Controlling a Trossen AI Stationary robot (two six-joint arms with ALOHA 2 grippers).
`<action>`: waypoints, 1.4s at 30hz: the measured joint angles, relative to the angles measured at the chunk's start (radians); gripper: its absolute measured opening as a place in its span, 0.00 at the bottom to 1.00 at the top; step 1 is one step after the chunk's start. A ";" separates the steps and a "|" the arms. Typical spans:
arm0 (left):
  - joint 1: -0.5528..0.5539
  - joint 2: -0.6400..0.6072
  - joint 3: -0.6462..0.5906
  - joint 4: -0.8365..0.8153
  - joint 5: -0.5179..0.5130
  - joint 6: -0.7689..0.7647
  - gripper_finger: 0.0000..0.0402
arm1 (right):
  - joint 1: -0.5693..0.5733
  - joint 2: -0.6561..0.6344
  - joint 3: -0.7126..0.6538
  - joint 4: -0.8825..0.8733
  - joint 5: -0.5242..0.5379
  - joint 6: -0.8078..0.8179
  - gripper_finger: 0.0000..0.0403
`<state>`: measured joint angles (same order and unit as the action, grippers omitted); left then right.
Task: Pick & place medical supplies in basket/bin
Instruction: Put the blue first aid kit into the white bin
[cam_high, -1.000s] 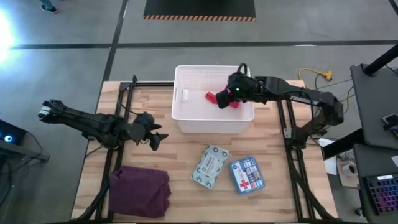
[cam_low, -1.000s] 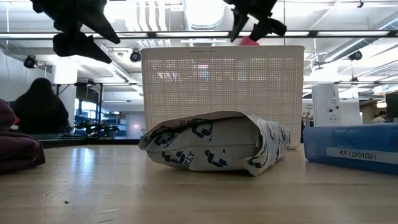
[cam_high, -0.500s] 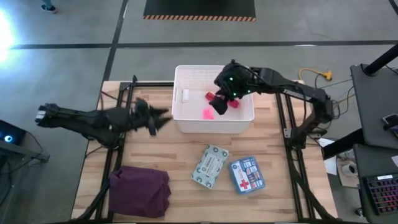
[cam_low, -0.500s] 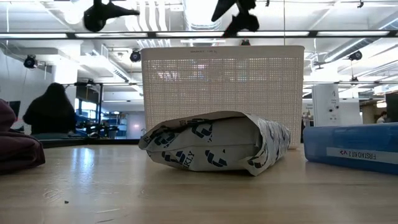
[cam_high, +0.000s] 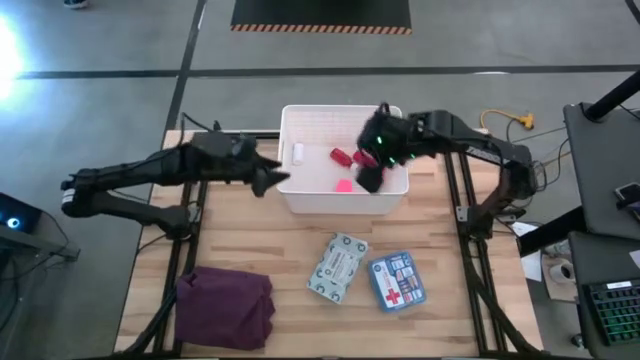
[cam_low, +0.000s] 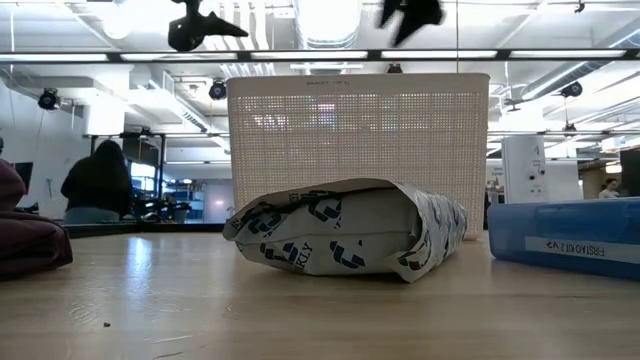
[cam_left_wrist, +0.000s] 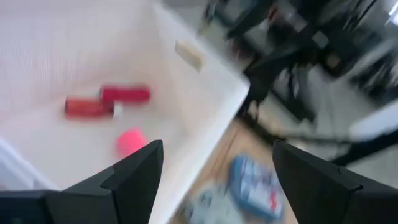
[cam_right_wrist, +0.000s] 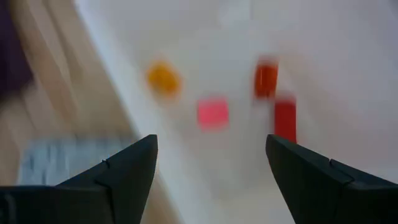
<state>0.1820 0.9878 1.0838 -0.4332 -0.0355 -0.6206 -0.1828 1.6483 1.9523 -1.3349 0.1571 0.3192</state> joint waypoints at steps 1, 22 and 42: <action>-0.015 0.010 0.009 -0.037 -0.003 0.001 0.70 | 0.018 -0.013 -0.017 -0.054 0.001 0.025 0.72; -0.239 -0.068 -0.245 -0.073 -0.009 -0.178 0.70 | 0.644 -0.414 -0.838 0.033 -0.066 1.148 0.67; -0.460 0.031 -0.374 0.050 -0.014 -0.414 0.69 | 0.833 -0.435 -1.369 0.754 -0.078 1.560 0.56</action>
<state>-0.2777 1.0185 0.7101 -0.3829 -0.0491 -1.0346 0.6499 1.2136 0.5835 -0.5812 0.0792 1.8792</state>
